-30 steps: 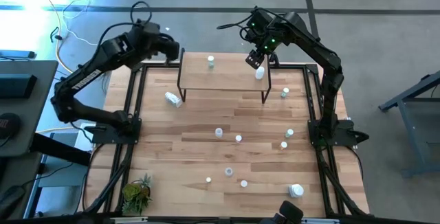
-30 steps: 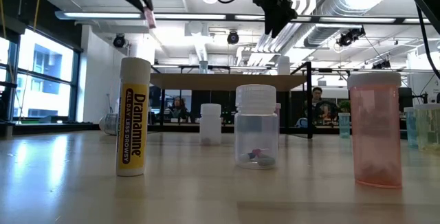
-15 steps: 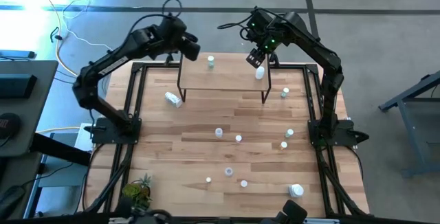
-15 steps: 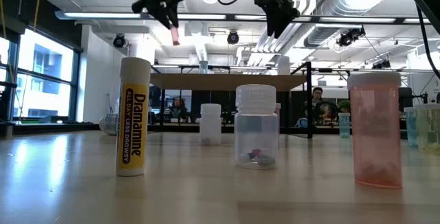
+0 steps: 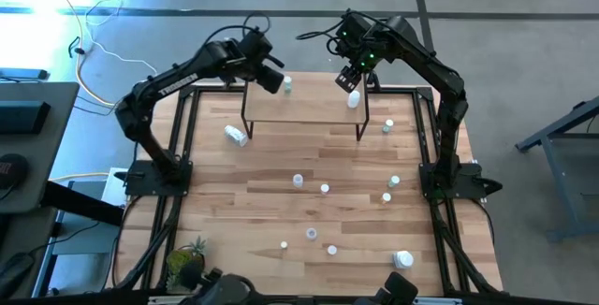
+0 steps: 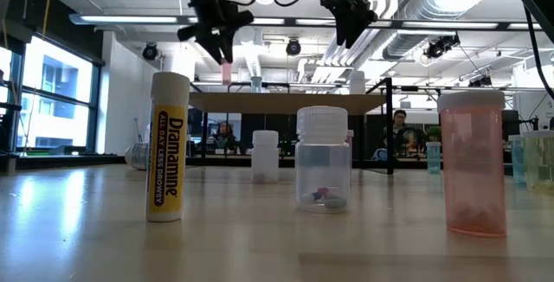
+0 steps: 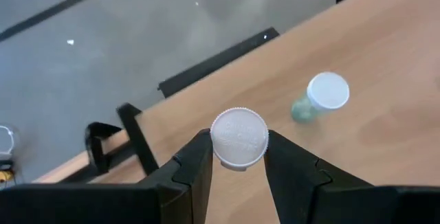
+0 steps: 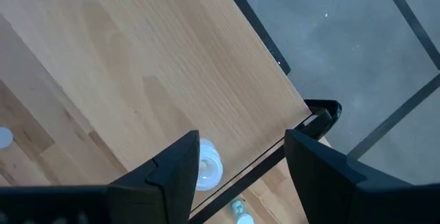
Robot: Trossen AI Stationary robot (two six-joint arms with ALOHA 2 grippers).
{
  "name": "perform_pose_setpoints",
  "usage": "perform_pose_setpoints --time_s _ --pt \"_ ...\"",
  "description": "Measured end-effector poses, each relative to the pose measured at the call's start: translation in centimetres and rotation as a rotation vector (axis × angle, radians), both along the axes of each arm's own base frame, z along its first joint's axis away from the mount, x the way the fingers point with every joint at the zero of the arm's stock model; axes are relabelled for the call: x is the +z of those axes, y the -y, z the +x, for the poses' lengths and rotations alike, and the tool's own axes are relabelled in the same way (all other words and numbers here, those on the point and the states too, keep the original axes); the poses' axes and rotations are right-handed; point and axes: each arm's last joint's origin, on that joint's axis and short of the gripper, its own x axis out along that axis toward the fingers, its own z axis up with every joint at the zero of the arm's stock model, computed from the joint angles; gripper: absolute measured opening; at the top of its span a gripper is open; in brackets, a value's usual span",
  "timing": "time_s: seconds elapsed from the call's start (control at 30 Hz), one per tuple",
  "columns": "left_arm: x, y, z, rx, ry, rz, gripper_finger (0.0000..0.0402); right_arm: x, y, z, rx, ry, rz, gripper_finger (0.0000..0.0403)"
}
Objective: Pick and place medicine bottles onto shelf by color
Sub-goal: Put the orange pill bottle on the shelf
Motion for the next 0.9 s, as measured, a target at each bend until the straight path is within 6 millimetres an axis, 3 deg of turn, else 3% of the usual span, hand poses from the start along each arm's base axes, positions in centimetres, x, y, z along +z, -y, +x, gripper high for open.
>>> perform_pose_setpoints --time_s 0.33,0.9 --pt "-2.5 -1.6 0.8 0.001 -0.037 -0.076 0.0110 0.0 0.0 0.0 0.000 0.000 0.000 0.0204" --pt "-2.7 -2.2 0.0 0.011 -0.027 -0.113 0.0110 0.0 0.0 0.0 0.000 -0.001 0.000 0.0204"
